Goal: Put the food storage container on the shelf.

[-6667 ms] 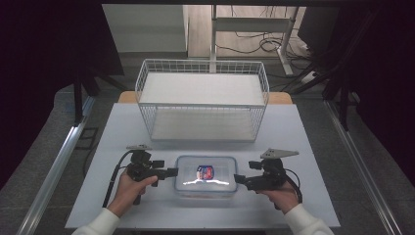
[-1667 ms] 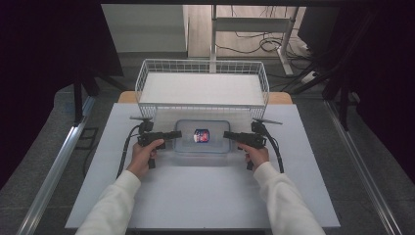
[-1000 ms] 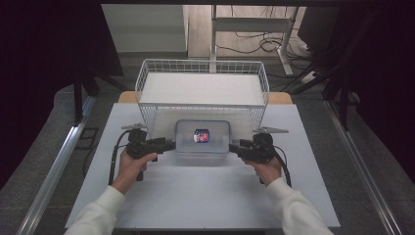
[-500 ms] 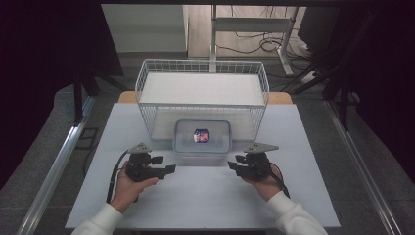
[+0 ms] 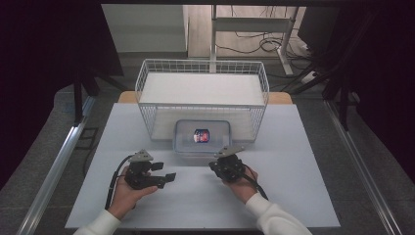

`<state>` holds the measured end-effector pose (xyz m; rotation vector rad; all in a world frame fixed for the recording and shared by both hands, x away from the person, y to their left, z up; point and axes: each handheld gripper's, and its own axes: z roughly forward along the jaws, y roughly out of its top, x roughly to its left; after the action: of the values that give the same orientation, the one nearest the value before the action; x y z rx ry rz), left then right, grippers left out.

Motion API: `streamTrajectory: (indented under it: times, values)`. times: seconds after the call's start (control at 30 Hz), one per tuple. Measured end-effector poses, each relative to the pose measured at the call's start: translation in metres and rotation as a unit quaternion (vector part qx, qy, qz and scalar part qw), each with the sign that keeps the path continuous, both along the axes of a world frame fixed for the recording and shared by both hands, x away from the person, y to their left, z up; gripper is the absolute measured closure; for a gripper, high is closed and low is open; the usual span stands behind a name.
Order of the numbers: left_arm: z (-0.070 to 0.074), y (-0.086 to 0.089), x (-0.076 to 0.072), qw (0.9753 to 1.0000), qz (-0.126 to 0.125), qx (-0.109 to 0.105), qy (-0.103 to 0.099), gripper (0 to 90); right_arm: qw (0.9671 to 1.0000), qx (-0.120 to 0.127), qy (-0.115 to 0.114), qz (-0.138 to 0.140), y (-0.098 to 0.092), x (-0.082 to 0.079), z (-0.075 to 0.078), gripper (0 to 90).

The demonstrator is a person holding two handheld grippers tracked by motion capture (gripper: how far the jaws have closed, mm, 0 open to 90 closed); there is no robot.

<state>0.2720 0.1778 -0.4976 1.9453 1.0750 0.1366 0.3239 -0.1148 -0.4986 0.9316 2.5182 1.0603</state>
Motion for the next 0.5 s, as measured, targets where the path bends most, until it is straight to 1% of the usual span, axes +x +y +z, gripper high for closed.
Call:
streamTrajectory:
  times: [0.03, 0.1, 0.13, 0.17, 0.2, 0.27, 0.37, 0.47, 0.5]
  values:
    - [0.000, 0.001, 0.000, 1.0000, -0.001, 0.001, -0.001, 29.6, 1.0000, -0.002, 0.002, 0.000, 0.005, 0.002, -0.002, 88.9]
    - [0.000, 0.001, 0.001, 1.0000, 0.000, 0.002, 0.000, 29.6, 0.9999, -0.010, 0.000, 0.002, 0.012, 0.006, -0.006, 88.8]
    - [-0.001, 0.001, 0.001, 1.0000, 0.000, 0.003, -0.001, 29.5, 0.9999, -0.016, -0.005, 0.000, 0.016, 0.008, -0.008, 88.8]
    - [-0.001, 0.001, 0.001, 1.0000, 0.001, 0.002, 0.002, 29.5, 0.9996, -0.027, -0.012, -0.002, 0.021, 0.012, -0.012, 88.8]
    - [-0.002, 0.002, 0.001, 1.0000, 0.001, 0.003, 0.002, 29.5, 0.9996, -0.027, -0.012, -0.002, 0.021, 0.012, -0.012, 88.8]
    - [-0.003, 0.002, 0.002, 1.0000, 0.001, 0.004, 0.003, 29.5, 0.9996, -0.023, -0.011, -0.013, 0.024, 0.017, -0.014, 88.9]
    - [-0.003, 0.003, 0.002, 1.0000, 0.001, 0.001, 0.005, 29.5, 0.9995, -0.024, -0.010, -0.019, 0.028, 0.022, -0.017, 88.9]
    - [-0.003, 0.003, 0.002, 1.0000, 0.001, 0.001, 0.005, 29.5, 0.9993, -0.025, -0.015, -0.023, 0.033, 0.023, -0.020, 89.0]
    - [-0.003, 0.003, 0.002, 1.0000, 0.001, 0.002, 0.005, 29.5, 0.9993, -0.028, -0.013, -0.022, 0.033, 0.024, -0.020, 89.0]
